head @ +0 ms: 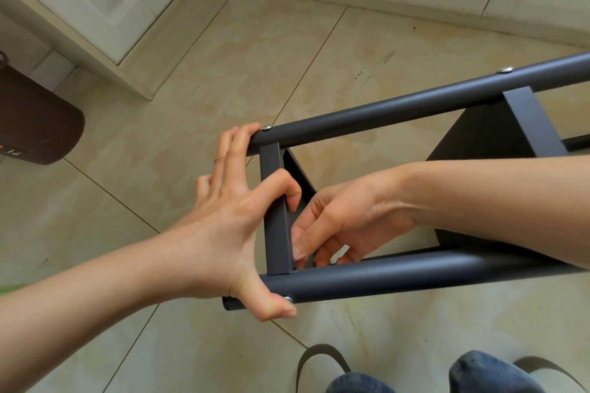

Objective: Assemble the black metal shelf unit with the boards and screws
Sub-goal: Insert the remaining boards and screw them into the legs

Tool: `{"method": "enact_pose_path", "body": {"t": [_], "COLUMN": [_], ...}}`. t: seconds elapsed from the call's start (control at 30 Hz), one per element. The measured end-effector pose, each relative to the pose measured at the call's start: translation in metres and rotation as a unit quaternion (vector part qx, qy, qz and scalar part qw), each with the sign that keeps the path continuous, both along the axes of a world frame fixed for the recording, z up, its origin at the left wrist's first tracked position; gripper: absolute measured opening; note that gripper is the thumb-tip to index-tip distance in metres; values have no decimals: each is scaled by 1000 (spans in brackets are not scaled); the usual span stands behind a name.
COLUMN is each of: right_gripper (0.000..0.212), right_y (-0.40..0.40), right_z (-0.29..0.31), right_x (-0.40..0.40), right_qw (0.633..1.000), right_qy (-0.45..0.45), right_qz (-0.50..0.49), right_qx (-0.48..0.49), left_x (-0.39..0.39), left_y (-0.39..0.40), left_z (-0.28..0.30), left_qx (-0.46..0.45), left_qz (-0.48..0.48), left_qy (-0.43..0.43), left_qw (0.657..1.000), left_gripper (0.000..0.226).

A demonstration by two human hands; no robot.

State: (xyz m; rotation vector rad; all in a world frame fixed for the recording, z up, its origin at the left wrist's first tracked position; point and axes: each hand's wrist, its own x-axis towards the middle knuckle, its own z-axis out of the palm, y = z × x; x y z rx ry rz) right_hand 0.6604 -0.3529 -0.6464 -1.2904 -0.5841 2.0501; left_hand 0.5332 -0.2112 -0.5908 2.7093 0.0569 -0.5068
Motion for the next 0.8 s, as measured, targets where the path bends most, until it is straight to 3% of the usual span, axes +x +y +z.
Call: {"method": "enact_pose_path", "body": {"t": [0.17, 0.37, 0.6, 0.8], "right_gripper": [18, 42, 17, 25], "right_y": [1, 3, 2, 4], "right_z": [-1, -1, 2, -2], "right_x": [-3, -7, -4, -5], "right_qw": [1000, 1000, 1000, 999], "right_qy": [-10, -31, -13, -40], "right_qz": [3, 0, -4, 4], "right_qx": [-8, -5, -10, -8], "left_x": [0, -1, -1, -1], "left_y": [1, 2, 3, 3], "left_z": [-3, -5, -5, -5], "left_qx": [9, 12, 17, 23], "left_qz": [-11, -16, -20, -13], "left_qy": [-14, -20, -24, -6], "left_qw": [1000, 1000, 999, 1000], "left_gripper": [87, 87, 87, 88]}}
